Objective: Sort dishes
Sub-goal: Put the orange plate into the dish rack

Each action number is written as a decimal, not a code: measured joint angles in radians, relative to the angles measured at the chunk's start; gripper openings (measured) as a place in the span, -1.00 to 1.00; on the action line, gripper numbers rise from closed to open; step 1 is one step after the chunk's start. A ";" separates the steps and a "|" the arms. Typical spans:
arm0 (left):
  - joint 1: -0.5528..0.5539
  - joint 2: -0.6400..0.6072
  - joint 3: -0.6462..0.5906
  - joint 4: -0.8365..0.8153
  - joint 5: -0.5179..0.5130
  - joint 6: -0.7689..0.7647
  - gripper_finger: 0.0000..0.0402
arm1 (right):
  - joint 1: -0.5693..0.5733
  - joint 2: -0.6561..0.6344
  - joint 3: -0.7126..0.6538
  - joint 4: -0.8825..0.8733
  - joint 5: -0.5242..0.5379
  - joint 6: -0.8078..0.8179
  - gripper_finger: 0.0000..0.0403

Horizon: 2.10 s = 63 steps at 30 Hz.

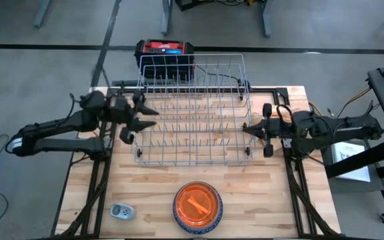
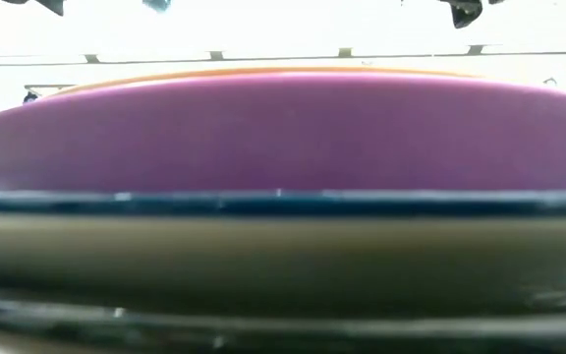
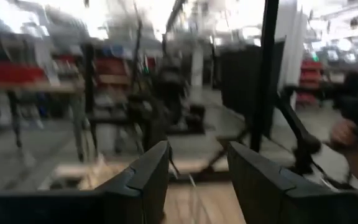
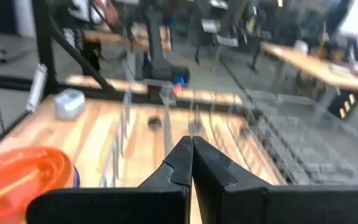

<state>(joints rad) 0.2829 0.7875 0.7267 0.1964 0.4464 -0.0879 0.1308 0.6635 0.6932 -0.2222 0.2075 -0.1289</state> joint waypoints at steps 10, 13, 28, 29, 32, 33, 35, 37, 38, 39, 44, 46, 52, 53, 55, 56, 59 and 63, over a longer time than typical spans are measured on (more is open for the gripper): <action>-0.253 0.075 0.033 -0.278 -0.085 0.101 -0.23 | 0.155 -0.007 0.020 -0.183 0.177 0.143 -1.00; -0.348 0.116 0.033 -0.333 -0.210 0.132 -0.23 | 0.222 0.008 0.020 -0.196 0.220 0.163 -1.00; -0.562 0.364 0.032 -0.239 -0.465 0.061 -0.23 | 0.487 0.197 0.020 -0.193 0.319 0.433 -1.00; -0.567 0.385 0.032 -0.228 -0.465 0.061 -0.23 | 0.499 0.215 0.022 -0.193 0.319 0.457 -1.00; -0.578 0.442 0.032 -0.182 -0.465 0.046 -0.23 | 0.529 0.260 0.029 -0.194 0.319 0.504 -1.00; -0.581 0.459 0.032 -0.168 -0.465 0.042 -0.23 | 0.537 0.274 0.034 -0.192 0.320 0.514 -1.00; -0.591 0.497 0.046 -0.160 -0.465 0.037 -0.23 | 0.550 0.298 0.039 -0.193 0.322 0.525 -1.00; -0.605 0.539 0.070 -0.160 -0.465 0.042 -0.23 | 0.566 0.323 0.042 -0.192 0.352 0.540 -1.00; -0.612 0.562 0.086 -0.160 -0.465 0.047 -0.23 | 0.574 0.334 0.042 -0.193 0.373 0.550 -1.00; -0.618 0.587 0.104 -0.159 -0.465 0.052 -0.23 | 0.582 0.344 0.042 -0.193 0.393 0.560 -1.00; -0.637 0.703 0.177 -0.199 -0.470 0.071 -0.23 | 0.611 0.387 0.042 -0.193 0.454 0.588 -1.00; -0.641 0.745 0.198 -0.200 -0.486 0.072 -0.23 | 0.619 0.399 0.042 -0.193 0.477 0.598 -1.00; -0.645 0.828 0.242 -0.197 -0.502 0.109 -0.23 | 0.631 0.407 0.042 -0.191 0.535 0.612 -1.00; -0.645 0.838 0.248 -0.194 -0.502 0.111 -0.23 | 0.631 0.407 0.042 -0.191 0.544 0.611 -1.00; -0.645 0.847 0.249 -0.191 -0.502 0.119 -0.23 | 0.631 0.407 0.042 -0.191 0.555 0.611 -1.00; -0.645 0.848 0.250 -0.187 -0.502 0.119 -0.23 | 0.631 0.407 0.042 -0.189 0.555 0.611 -1.00; -0.645 0.848 0.250 -0.185 -0.500 0.118 -0.23 | 0.631 0.407 0.042 -0.188 0.555 0.610 -1.00; -0.645 0.849 0.250 -0.186 -0.497 0.117 -0.23 | 0.631 0.406 0.042 -0.188 0.555 0.610 -1.00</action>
<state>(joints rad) -0.3622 1.6363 0.9768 0.0105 -0.0509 0.0288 0.7616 1.0698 0.7353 -0.4107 0.7624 0.4809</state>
